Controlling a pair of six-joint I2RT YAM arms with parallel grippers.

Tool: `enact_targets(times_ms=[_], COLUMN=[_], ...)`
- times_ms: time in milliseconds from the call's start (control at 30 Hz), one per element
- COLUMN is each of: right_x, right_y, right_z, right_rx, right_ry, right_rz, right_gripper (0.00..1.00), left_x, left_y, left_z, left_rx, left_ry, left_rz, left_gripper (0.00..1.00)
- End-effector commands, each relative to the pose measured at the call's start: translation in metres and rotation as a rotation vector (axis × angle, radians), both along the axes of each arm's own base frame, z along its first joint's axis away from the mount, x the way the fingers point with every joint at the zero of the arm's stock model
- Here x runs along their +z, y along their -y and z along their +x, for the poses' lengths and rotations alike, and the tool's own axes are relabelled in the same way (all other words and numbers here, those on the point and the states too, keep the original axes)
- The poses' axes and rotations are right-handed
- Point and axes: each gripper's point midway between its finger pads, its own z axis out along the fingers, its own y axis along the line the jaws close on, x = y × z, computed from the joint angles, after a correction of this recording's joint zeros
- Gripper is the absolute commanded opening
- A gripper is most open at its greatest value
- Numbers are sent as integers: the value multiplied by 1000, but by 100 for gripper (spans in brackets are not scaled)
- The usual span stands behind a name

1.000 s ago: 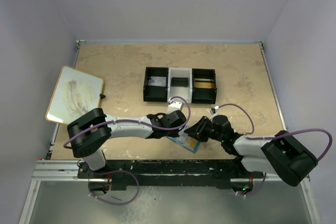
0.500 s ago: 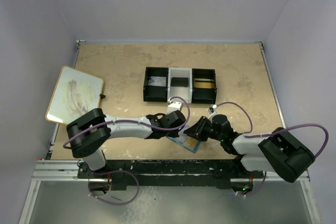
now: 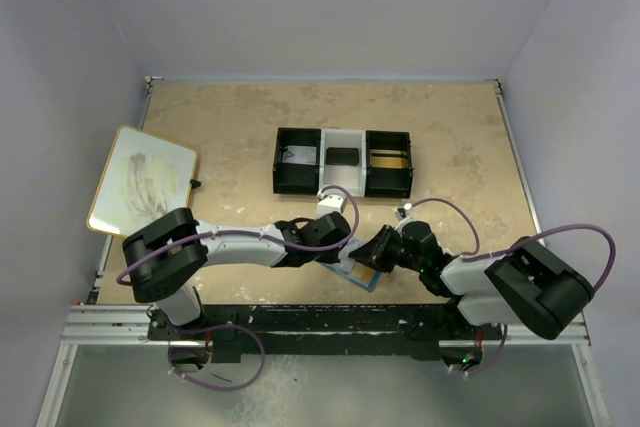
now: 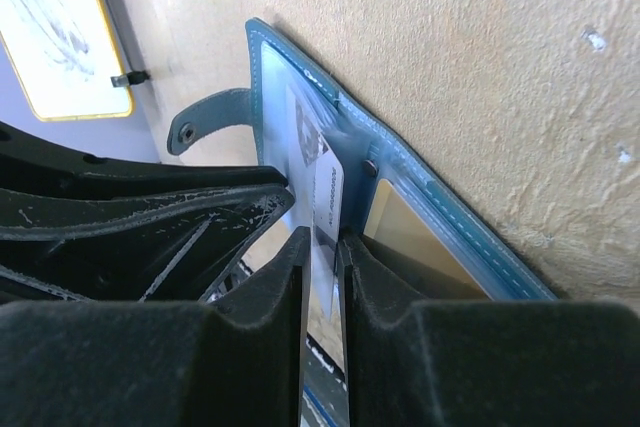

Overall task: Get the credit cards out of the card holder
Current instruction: Remove the credit card from the card holder.

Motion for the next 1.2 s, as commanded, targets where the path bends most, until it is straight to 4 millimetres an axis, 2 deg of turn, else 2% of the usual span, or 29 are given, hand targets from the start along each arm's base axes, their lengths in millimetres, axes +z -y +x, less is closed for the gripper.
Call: enact_targets(times_ms=[0, 300, 633, 733, 900, 1167], right_x=[3, 0, -9, -11, -15, -6], right_y=[1, 2, -2, 0, 9, 20], right_z=[8, 13, 10, 8, 2, -1], right_rx=[-37, -67, -43, -45, -60, -105], right_ry=[24, 8, -26, -29, -51, -47], right_rz=[-5, -22, -16, -23, -60, -68], right_gripper=[19, 27, 18, 11, 6, 5], left_x=[-12, -13, -12, -13, -12, -11], left_y=[-16, -14, -14, -15, -16, -16], left_z=[-12, -13, -12, -11, -10, -9], left_rx=[-3, -11, 2, 4, 9, 10], left_ry=[-44, -49, -45, -43, -37, -33], left_rz=[44, 45, 38, 42, 45, 51], left_gripper=[13, 13, 13, 12, 12, 12])
